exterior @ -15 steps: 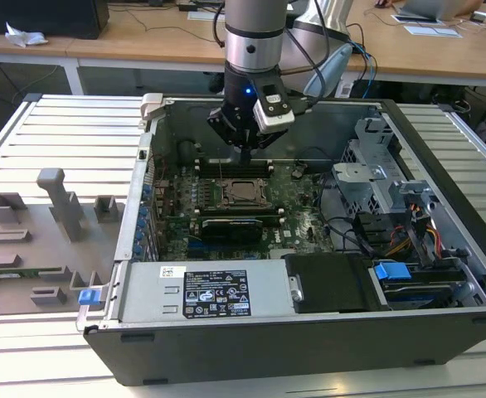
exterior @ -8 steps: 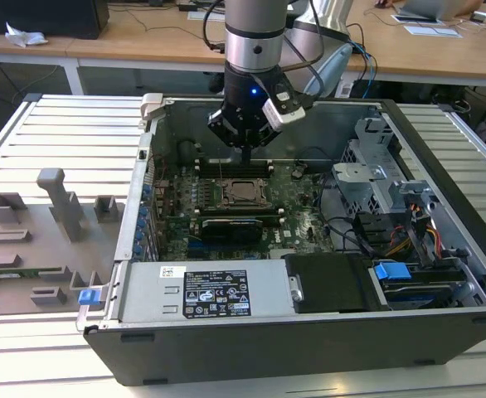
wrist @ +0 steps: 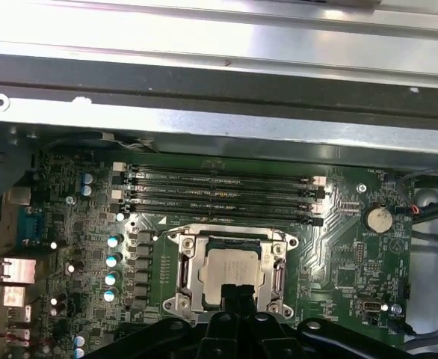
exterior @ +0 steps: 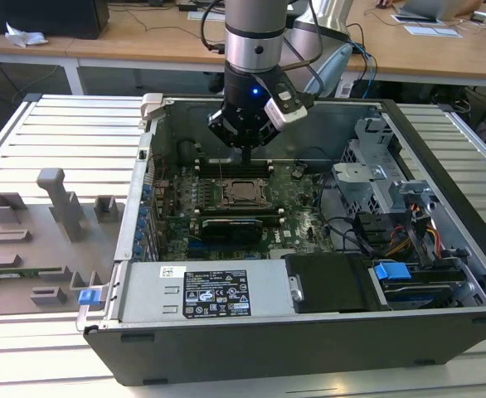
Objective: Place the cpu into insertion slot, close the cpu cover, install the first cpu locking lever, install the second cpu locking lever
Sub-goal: 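Install the first cpu locking lever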
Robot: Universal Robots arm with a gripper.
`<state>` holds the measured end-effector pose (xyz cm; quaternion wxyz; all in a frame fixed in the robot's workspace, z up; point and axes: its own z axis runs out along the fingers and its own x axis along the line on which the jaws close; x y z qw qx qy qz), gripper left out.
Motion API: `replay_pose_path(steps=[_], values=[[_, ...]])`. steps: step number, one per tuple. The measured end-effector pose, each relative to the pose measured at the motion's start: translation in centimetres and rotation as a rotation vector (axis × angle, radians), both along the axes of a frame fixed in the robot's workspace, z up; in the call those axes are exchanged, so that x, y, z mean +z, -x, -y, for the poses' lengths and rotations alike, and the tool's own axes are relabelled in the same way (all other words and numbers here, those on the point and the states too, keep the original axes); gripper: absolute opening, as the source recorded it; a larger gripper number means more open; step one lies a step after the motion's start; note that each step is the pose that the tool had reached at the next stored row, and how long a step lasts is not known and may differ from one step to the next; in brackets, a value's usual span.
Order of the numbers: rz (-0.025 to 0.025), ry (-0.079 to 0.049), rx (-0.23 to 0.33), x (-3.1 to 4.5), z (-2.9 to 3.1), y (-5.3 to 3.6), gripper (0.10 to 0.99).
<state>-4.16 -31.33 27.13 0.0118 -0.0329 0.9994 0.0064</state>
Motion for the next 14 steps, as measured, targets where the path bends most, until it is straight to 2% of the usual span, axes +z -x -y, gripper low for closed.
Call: replay_pose_path(steps=[2,5,10,14], values=[[0.0001,0.0,0.0,0.0,0.0,0.06,0.106],[0.0001,0.0,0.0,0.0,0.0,0.61,0.106],[0.0006,0.0,0.0,0.0,0.0,2.15,0.106],[0.001,0.0,0.0,0.0,0.0,3.01,0.106]])
